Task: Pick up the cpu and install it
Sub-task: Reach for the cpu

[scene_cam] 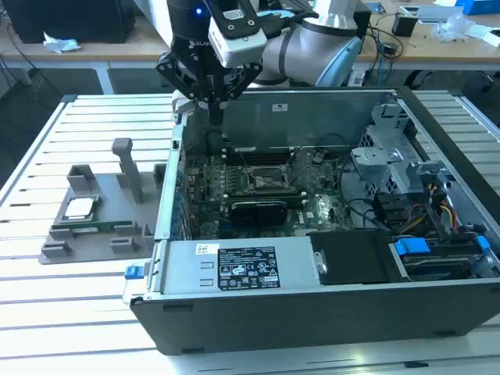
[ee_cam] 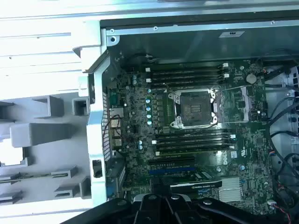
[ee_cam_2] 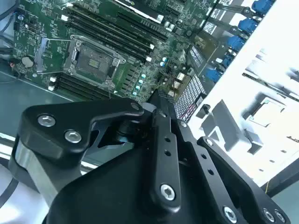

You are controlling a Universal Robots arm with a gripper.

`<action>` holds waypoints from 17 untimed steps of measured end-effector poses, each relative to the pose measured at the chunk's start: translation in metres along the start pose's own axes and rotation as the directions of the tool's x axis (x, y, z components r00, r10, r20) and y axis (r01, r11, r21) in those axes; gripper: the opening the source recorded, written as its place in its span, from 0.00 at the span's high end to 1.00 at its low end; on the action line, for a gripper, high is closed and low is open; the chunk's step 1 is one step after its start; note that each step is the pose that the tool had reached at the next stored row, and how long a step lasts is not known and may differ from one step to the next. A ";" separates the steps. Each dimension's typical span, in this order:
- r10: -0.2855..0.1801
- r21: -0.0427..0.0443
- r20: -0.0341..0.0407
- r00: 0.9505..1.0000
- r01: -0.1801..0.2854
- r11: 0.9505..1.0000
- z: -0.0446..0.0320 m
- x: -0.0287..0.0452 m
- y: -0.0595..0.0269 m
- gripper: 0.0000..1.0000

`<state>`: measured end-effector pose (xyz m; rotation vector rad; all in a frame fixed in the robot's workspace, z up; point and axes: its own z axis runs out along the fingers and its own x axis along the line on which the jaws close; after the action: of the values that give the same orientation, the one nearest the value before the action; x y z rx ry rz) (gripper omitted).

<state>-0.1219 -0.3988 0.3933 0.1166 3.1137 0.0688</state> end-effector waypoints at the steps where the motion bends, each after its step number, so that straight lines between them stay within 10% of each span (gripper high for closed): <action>1: 0.000 0.000 0.000 1.000 0.000 1.000 0.0000 0.0000 0.0000 0.89; 6: 0.000 0.000 0.000 1.000 0.000 1.000 -0.0006 0.0239 -0.0018 0.89; 17: 0.000 0.000 0.000 1.000 0.000 1.000 -0.0013 0.0480 -0.0036 0.89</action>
<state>-0.1701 -0.3989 0.3933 0.1165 3.1136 0.0688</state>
